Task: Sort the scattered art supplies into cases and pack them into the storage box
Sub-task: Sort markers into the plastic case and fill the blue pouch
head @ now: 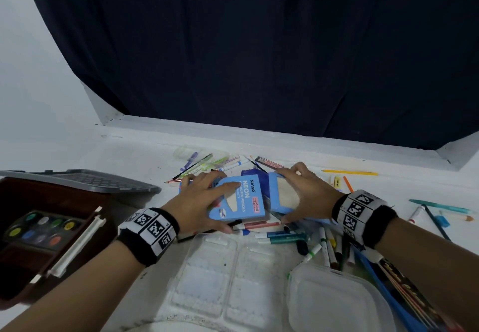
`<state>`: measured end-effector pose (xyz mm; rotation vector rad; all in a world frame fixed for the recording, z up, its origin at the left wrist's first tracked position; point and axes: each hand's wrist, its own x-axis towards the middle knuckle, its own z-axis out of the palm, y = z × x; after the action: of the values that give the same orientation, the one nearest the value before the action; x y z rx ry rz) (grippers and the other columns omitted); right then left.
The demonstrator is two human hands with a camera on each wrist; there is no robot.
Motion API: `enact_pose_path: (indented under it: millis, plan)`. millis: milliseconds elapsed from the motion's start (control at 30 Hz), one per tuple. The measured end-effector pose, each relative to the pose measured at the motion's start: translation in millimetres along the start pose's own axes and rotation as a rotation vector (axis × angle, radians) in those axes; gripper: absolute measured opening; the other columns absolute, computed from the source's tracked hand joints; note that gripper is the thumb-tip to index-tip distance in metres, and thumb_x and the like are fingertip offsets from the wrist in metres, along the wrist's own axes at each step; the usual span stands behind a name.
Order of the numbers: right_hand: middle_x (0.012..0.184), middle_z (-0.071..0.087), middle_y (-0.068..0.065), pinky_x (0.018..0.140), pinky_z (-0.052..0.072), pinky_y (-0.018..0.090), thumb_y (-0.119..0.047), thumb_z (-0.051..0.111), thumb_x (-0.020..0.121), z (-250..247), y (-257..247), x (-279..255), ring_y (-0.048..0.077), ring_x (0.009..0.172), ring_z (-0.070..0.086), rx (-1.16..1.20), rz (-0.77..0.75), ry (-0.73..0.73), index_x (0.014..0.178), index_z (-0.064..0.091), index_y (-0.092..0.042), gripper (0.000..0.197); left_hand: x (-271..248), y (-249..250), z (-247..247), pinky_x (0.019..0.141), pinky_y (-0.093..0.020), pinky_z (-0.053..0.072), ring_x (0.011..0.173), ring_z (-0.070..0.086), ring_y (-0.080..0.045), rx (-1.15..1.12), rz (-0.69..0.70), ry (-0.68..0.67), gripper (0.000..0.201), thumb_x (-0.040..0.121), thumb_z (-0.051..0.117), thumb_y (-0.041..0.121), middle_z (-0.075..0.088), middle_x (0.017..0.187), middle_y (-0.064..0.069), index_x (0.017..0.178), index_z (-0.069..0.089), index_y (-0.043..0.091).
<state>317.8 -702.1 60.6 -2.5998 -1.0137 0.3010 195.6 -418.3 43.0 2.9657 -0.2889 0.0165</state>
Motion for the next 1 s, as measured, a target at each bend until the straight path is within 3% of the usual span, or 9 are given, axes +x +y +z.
enact_pose_path:
  millis: [133, 200, 333, 533, 667, 800, 1000]
  plan:
    - [0.122, 0.028, -0.006, 0.089, 0.042, 0.037, -0.066, 0.079, 0.056, -1.4, -19.9, -5.6, 0.017, 0.106, 0.041, -0.128, -0.037, 0.14, 0.144, 0.021, -0.038, 0.109, -2.6, 4.7, -5.0, 0.112, -0.035, -0.001, 0.143, 0.017, -0.016, -0.013, 0.037, 0.072, 0.103, 0.059, 0.053, 0.09, 0.021, 0.156, 0.006, 0.149, 0.021, 0.048]
    - [0.125, 0.032, -0.003, 0.089, 0.037, 0.04, -0.072, 0.073, 0.058, -2.4, -29.3, -7.3, 0.019, 0.108, 0.04, -0.226, -0.007, 0.175, 0.145, 0.019, -0.036, 0.109, -3.7, 8.1, -6.9, 0.114, -0.039, 0.003, 0.141, 0.018, -0.015, -0.021, 0.059, 0.124, 0.1, 0.062, 0.056, 0.087, 0.025, 0.155, 0.004, 0.148, 0.026, 0.047]
    - [0.124, 0.039, -0.001, 0.088, 0.036, 0.043, -0.072, 0.07, 0.062, -4.7, -36.5, -11.6, 0.025, 0.111, 0.042, -0.299, 0.08, 0.218, 0.145, 0.02, -0.032, 0.104, -8.5, 9.7, -9.6, 0.115, -0.049, 0.01, 0.141, 0.024, -0.02, -0.01, 0.083, 0.192, 0.099, 0.061, 0.041, 0.096, 0.031, 0.152, 0.001, 0.146, 0.027, 0.048]
    - [0.129, 0.04, 0.002, 0.091, 0.039, 0.046, -0.068, 0.074, 0.062, -8.7, -36.3, -19.7, 0.029, 0.116, 0.042, -0.243, 0.18, 0.227, 0.147, 0.017, -0.032, 0.108, -17.9, 4.7, -18.5, 0.112, -0.038, 0.004, 0.142, 0.014, -0.016, 0.008, 0.065, 0.231, 0.097, 0.067, 0.062, 0.079, 0.024, 0.156, 0.002, 0.151, 0.029, 0.042]
    - [0.129, 0.04, 0.001, 0.092, 0.038, 0.045, -0.069, 0.074, 0.063, -9.7, -44.9, -27.1, 0.027, 0.117, 0.042, -0.239, 0.136, 0.239, 0.147, 0.017, -0.031, 0.108, -21.5, 7.1, -20.9, 0.111, -0.036, 0.002, 0.142, 0.013, -0.016, 0.021, 0.07, 0.234, 0.099, 0.066, 0.056, 0.084, 0.025, 0.156, 0.002, 0.151, 0.029, 0.042]
    - [0.13, 0.04, 0.0, 0.094, 0.035, 0.045, -0.072, 0.068, 0.066, -5.7, -56.0, -36.6, 0.025, 0.114, 0.041, -0.38, 0.035, 0.23, 0.15, 0.017, -0.029, 0.107, -24.1, 10.7, -21.9, 0.11, -0.038, 0.005, 0.141, 0.015, -0.015, 0.042, 0.094, 0.257, 0.098, 0.067, 0.061, 0.082, 0.025, 0.155, 0.003, 0.151, 0.03, 0.042]
    - [0.131, 0.041, -0.004, 0.096, 0.034, 0.042, -0.077, 0.06, 0.067, -5.8, -58.3, -49.8, 0.02, 0.112, 0.04, -0.425, -0.058, 0.24, 0.152, 0.019, -0.024, 0.108, -32.8, 12.3, -23.8, 0.11, -0.038, 0.006, 0.142, 0.015, -0.012, -0.017, 0.082, 0.262, 0.099, 0.061, 0.038, 0.098, 0.025, 0.151, 0.008, 0.149, 0.023, 0.054]
